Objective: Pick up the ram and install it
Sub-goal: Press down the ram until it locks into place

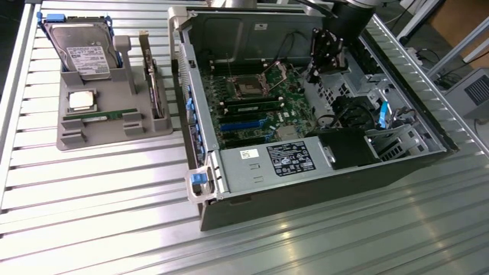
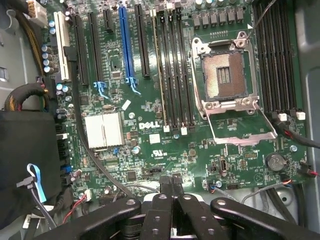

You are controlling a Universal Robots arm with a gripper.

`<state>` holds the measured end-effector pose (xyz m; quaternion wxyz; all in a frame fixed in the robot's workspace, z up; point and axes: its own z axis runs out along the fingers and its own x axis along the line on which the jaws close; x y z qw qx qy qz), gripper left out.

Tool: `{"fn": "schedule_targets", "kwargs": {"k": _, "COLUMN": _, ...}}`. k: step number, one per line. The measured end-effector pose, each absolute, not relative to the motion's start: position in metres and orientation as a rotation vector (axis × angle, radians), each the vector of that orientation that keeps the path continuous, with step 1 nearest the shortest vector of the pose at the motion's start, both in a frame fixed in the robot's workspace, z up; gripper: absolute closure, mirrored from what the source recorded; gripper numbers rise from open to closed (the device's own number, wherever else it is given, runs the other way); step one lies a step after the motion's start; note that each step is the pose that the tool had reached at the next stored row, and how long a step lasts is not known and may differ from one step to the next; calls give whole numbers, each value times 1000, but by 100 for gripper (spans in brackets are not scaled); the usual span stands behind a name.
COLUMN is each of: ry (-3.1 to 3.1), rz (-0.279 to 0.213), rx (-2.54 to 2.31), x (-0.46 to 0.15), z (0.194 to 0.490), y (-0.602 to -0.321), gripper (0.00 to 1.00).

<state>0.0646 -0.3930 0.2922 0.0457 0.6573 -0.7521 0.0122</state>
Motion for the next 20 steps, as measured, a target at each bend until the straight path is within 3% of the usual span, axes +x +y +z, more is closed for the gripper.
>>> {"fn": "schedule_targets", "kwargs": {"k": 20, "ry": -2401, "rz": 52, "rx": 1859, "x": 72, "z": 292, "y": -391, "gripper": 90}}
